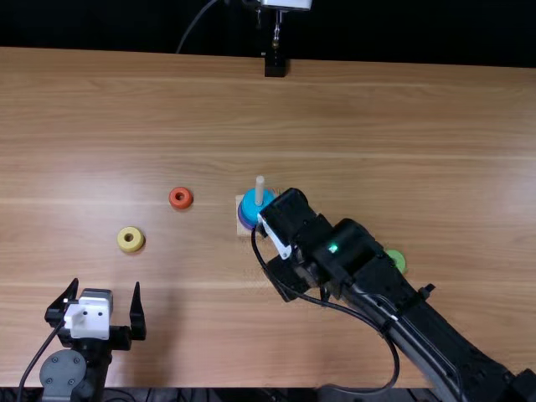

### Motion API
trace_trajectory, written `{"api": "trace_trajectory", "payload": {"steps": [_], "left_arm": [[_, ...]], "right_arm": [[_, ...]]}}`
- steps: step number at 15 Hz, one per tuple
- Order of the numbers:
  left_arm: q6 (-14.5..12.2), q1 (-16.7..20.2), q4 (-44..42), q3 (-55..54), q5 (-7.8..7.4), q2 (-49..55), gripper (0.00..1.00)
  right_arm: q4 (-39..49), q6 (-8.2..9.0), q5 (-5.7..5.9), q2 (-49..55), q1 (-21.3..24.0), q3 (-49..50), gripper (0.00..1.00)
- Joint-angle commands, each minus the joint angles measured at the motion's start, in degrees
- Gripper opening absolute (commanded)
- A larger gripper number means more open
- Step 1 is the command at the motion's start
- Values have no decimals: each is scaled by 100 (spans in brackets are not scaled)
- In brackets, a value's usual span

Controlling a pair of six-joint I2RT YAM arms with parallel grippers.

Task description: Build the Hanoi tower: stack the rings onto the peg from bottom to top in this color order: purple, dark blue, light blue, dark green, light green, yellow, orange.

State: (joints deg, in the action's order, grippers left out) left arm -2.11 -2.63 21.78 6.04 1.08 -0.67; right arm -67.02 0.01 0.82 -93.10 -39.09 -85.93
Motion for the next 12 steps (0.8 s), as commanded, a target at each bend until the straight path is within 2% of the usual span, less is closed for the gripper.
{"api": "trace_trajectory", "payload": {"steps": [1, 8, 12], "left_arm": [[11, -27, 459, -604, -45, 67, 100], [11, -27, 459, -604, -45, 67, 100], [11, -27, 459, -604, -45, 67, 100]], "right_arm": [[-223, -117, -50, -384, 42, -715, 0], [-1509, -117, -19, -1553, 112, -3483, 0], [-1710, -117, -8, -2248, 376, -4564, 0]]}}
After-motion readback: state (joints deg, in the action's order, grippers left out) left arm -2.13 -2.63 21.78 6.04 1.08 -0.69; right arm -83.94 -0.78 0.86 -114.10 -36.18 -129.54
